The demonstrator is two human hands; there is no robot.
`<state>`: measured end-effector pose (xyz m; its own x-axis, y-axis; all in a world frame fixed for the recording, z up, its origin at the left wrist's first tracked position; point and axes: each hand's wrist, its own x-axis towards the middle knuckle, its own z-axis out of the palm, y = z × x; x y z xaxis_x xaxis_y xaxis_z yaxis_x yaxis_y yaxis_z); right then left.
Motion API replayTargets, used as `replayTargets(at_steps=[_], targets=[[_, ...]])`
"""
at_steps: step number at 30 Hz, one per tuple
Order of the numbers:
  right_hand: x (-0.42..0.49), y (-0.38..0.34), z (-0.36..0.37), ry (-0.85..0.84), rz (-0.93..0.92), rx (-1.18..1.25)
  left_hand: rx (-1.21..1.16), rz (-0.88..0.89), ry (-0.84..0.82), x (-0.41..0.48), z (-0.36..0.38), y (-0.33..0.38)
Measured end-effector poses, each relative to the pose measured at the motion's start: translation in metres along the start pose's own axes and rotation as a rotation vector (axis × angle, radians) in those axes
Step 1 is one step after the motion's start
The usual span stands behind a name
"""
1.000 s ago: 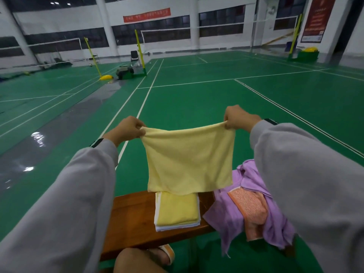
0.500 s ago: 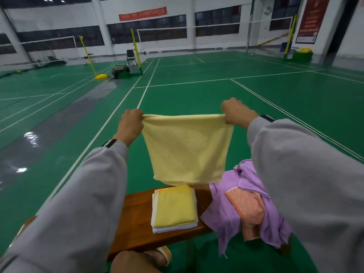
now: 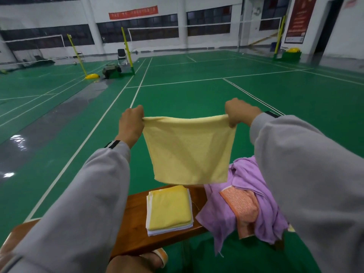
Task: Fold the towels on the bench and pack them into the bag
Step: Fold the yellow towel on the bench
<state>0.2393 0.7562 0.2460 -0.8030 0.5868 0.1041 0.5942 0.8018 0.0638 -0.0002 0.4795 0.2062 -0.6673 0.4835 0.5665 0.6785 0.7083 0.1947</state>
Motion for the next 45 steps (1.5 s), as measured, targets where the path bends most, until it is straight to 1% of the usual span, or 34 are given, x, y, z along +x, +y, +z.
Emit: replayTargets(at_steps=[3, 8, 11, 14, 16, 18, 21, 23, 26, 29, 34, 38, 45], targets=[[0.001, 0.003, 0.006, 0.059, 0.012, 0.034, -0.046, -0.009, 0.029, 0.003, 0.003, 0.000], [0.006, 0.015, 0.024, 0.077, 0.089, 0.245, -0.166, -0.032, 0.054, 0.005, 0.010, 0.001], [0.008, 0.021, 0.035, 0.098, 0.163, 0.436, -0.209, -0.072, 0.021, 0.005, 0.015, -0.002], [0.012, 0.024, 0.040, 0.096, 0.245, 0.689, -0.272, -0.108, -0.048, 0.005, 0.017, -0.009], [0.014, 0.026, 0.042, 0.116, 0.287, 0.870, -0.345, -0.172, -0.069, 0.002, 0.016, -0.014], [0.018, 0.027, 0.045, 0.122, 0.324, 1.047, -0.486, -0.287, -0.070, 0.000, 0.016, -0.020], [0.019, 0.023, 0.051, 0.109, 0.351, 1.267, -0.866, -0.469, -0.123, -0.003, 0.017, -0.026], [0.020, 0.018, 0.055, 0.126, 0.362, 1.357, -1.000, -0.519, -0.177, -0.004, 0.018, -0.027], [0.022, 0.008, 0.059, 0.144, 0.393, 1.449, -1.106, -0.542, -0.197, -0.003, 0.020, -0.021], [0.024, 0.002, 0.060, 0.152, 0.409, 1.461, -1.102, -0.545, -0.177, 0.001, 0.023, -0.017], [0.023, 0.002, 0.062, 0.247, 0.341, 1.355, -1.083, -0.540, -0.145, 0.003, 0.024, -0.017], [0.023, 0.005, 0.065, 0.256, 0.329, 1.292, -1.078, -0.559, -0.144, 0.000, 0.024, -0.024], [0.034, -0.001, 0.076, 0.223, 0.412, 1.343, -1.082, -0.597, -0.142, -0.003, 0.033, -0.020]])
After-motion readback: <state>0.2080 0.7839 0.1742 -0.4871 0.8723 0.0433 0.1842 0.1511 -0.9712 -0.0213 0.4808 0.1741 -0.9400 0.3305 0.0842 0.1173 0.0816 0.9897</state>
